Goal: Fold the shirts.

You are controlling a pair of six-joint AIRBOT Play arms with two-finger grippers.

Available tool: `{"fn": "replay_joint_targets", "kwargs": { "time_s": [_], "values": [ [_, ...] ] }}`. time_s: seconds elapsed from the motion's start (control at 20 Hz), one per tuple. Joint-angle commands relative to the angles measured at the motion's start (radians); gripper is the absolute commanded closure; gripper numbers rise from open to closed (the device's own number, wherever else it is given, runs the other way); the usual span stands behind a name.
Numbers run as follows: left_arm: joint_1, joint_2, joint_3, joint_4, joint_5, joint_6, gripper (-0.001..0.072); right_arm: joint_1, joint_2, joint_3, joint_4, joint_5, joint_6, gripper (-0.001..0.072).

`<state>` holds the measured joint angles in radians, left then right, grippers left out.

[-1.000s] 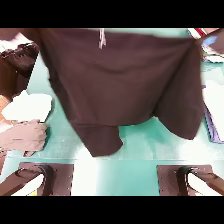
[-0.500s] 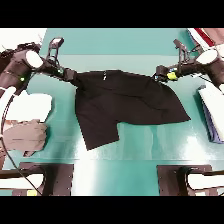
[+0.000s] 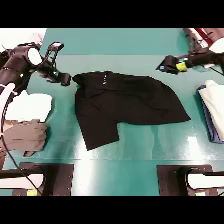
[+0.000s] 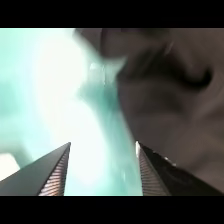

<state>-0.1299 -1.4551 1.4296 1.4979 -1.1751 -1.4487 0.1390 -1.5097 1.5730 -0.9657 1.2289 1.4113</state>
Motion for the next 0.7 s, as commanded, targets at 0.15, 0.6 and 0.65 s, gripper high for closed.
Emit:
{"fn": "replay_joint_targets", "kwargs": {
  "time_s": [0.15,0.6,0.65],
  "values": [
    [0.000,0.116,-0.312,-0.148,-0.035,-0.079,0.0225,-0.094,0.291,-0.309,-0.011,0.009,-0.033,0.0366],
    [0.000,0.115,-0.531,-0.382,0.167,-0.100,0.0225,-0.173,0.455,-0.454,0.005,-0.030,-0.034,0.0366],
    [0.000,0.114,-0.540,-0.392,0.187,-0.116,0.0225,-0.176,0.463,-0.454,0.005,-0.030,-0.034,0.0366]
  ]
}}
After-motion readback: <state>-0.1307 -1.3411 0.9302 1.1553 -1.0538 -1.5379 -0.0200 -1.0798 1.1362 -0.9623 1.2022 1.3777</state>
